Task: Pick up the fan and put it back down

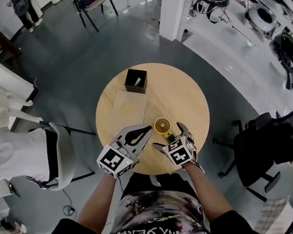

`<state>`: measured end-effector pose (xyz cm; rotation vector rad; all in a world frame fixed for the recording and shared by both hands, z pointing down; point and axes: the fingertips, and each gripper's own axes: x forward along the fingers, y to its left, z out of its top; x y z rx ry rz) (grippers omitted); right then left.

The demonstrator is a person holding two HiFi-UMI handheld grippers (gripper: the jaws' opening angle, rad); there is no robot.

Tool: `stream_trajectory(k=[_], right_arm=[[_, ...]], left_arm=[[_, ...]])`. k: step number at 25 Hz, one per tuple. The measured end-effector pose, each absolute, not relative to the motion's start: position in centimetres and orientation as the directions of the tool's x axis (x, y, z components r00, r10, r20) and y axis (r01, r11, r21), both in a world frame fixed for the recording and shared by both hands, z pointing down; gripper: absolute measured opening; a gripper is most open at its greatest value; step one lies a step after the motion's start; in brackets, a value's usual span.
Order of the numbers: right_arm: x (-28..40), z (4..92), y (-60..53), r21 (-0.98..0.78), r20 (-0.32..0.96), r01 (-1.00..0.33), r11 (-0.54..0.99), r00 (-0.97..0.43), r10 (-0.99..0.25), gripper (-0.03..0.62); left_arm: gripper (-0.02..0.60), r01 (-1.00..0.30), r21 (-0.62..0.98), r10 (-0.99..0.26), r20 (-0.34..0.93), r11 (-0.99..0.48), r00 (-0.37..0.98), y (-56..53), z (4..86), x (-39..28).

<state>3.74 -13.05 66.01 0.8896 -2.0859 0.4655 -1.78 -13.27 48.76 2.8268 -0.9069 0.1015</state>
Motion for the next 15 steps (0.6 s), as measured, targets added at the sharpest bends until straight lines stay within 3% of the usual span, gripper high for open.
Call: stream_trajectory(k=[15], right_arm=[[2.9,51.2,-14.9,0.022,0.601,-0.747,0.664,-0.521,-0.606,0.584]], left_arm=[[0.012,-0.598,0.109,-0.591,0.094,-0.794,0.801,-13.4,42.5,-2.2]])
